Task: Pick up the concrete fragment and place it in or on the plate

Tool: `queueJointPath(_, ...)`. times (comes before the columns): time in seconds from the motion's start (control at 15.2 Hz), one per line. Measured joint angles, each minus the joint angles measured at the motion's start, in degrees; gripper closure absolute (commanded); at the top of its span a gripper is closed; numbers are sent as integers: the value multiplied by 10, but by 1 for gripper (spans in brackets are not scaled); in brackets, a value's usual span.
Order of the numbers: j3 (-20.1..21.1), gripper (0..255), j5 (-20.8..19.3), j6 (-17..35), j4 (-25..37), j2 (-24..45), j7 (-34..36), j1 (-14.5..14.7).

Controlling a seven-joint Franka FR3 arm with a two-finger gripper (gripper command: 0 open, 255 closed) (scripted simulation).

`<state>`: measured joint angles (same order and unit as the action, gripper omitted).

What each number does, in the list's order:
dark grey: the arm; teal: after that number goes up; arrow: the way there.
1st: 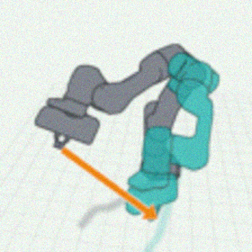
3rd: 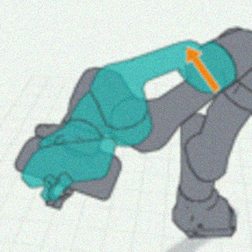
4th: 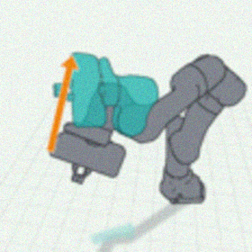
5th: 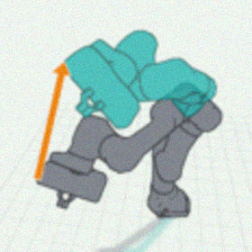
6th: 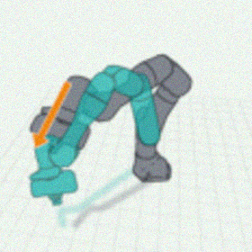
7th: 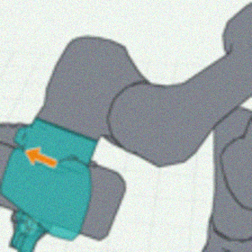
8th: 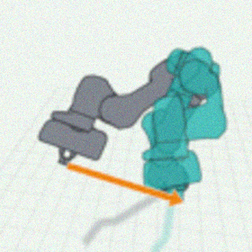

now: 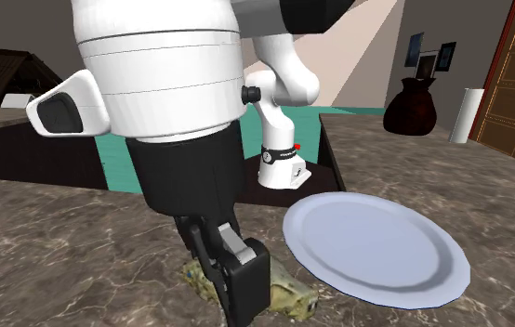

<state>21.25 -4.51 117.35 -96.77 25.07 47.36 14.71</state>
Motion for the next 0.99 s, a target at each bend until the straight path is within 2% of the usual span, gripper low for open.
queueJointPath(0.13, 3, 255, 4, -2, -10, -13, 1, -1)
queueJointPath(0.59, 32, 255, 42, 54, -166, -120, 30, 7)
queueJointPath(0.99, 64, 255, 87, 87, -276, -210, 61, 29)
